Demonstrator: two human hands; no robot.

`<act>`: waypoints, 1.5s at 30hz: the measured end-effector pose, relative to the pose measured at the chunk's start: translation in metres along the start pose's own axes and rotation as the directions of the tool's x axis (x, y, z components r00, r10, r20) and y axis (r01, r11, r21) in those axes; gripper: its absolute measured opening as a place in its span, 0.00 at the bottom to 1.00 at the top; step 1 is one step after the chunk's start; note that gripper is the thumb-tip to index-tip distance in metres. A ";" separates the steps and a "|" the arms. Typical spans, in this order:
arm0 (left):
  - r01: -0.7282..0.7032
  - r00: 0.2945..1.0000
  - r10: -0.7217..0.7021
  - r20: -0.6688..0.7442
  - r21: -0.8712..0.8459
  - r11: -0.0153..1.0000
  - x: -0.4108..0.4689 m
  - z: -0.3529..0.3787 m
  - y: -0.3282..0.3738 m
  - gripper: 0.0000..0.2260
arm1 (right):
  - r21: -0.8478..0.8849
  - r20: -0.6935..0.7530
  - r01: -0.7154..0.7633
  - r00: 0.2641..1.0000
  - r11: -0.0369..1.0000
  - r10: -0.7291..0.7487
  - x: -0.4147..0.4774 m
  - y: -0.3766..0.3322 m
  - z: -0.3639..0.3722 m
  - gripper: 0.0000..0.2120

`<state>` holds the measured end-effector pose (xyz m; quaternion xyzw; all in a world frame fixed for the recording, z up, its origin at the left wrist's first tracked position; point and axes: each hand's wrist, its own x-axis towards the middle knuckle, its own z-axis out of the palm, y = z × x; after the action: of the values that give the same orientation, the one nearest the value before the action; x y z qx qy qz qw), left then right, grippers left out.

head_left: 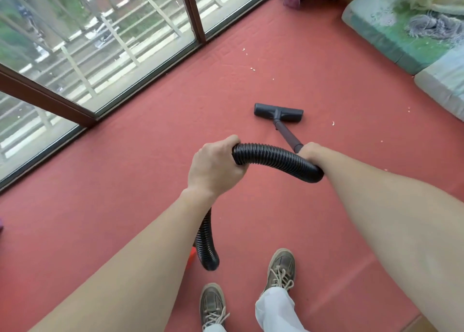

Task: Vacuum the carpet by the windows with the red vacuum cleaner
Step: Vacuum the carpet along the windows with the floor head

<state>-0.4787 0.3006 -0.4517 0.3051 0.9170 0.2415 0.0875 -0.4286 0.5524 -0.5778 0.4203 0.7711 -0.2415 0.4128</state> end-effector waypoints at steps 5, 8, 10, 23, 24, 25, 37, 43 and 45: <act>-0.101 0.984 0.096 0.149 0.029 0.994 -0.017 0.009 0.013 0.07 | 0.085 -0.057 -0.021 0.998 0.996 0.026 -0.022 0.051 0.041 0.20; -0.247 0.927 0.224 0.301 0.040 0.968 -0.036 0.021 0.024 0.06 | 0.227 -0.086 -0.065 0.992 0.972 0.087 -0.057 0.102 0.090 0.16; -0.356 0.864 0.315 0.393 0.033 0.934 -0.048 0.031 0.039 0.06 | 0.322 -0.085 -0.094 0.988 0.942 0.128 -0.086 0.134 0.124 0.16; -0.633 0.564 0.527 0.636 -0.078 0.770 -0.166 0.069 0.090 0.04 | 0.617 0.052 -0.346 0.914 0.706 0.402 -0.214 0.250 0.294 0.23; -0.641 0.543 0.529 0.652 -0.084 0.763 -0.171 0.069 0.092 0.05 | 0.619 0.068 -0.360 0.910 0.698 0.409 -0.219 0.254 0.302 0.25; -0.652 0.525 0.530 0.666 -0.085 0.753 -0.172 0.070 0.094 0.05 | 0.614 0.080 -0.367 0.910 0.699 0.407 -0.221 0.257 0.307 0.26; -0.561 0.701 0.502 0.507 -0.041 0.827 -0.115 0.086 0.119 0.05 | 0.537 0.023 -0.276 0.949 0.797 0.313 -0.140 0.274 0.212 0.23; -0.517 0.790 0.463 0.402 0.030 0.856 -0.042 0.100 0.152 0.05 | 0.604 -0.009 -0.269 0.939 0.750 0.345 -0.071 0.276 0.129 0.20; -0.497 0.806 0.443 0.392 0.041 0.867 -0.018 0.111 0.172 0.05 | 0.567 -0.041 -0.276 0.931 0.776 0.362 -0.047 0.291 0.091 0.21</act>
<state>-0.3412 0.4531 -0.4625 0.5682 0.7940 0.1281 0.1739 -0.1288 0.6203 -0.5952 0.6628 0.6138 -0.3482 0.2504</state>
